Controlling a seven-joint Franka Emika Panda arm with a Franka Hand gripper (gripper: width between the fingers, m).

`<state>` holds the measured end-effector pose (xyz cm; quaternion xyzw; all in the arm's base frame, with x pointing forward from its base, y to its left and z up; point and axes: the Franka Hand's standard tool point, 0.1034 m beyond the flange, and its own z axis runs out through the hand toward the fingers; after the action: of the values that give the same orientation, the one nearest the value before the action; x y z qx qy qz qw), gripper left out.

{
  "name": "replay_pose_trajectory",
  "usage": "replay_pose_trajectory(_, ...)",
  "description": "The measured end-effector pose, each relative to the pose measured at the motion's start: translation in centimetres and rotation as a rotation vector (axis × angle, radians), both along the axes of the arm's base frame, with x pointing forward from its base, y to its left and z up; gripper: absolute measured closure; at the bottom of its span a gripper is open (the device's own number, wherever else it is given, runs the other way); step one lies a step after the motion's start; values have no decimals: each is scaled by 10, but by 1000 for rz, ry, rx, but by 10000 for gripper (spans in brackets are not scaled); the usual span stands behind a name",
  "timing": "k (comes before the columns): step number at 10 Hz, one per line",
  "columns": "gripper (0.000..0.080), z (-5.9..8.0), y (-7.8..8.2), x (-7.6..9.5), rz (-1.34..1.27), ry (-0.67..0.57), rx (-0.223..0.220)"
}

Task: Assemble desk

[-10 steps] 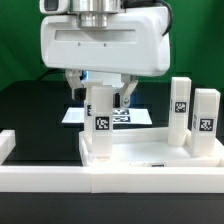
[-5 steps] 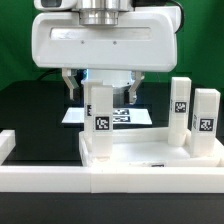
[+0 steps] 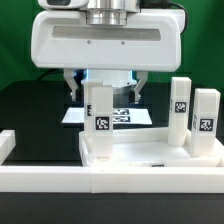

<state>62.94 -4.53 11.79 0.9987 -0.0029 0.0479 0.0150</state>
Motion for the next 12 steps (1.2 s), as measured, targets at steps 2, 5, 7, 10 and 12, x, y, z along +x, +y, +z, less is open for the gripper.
replay_pose_trajectory(2, 268, 0, -3, 1, 105, -4, -19)
replay_pose_trajectory(5, 511, -1, -4, 0, 98, -2, -21)
replay_pose_trajectory(7, 511, -1, -4, 0, 73, -3, -19)
replay_pose_trajectory(10, 511, -2, -5, 0, -322, -22, 27)
replay_pose_trajectory(12, 510, -3, -2, 0, -597, -47, 55)
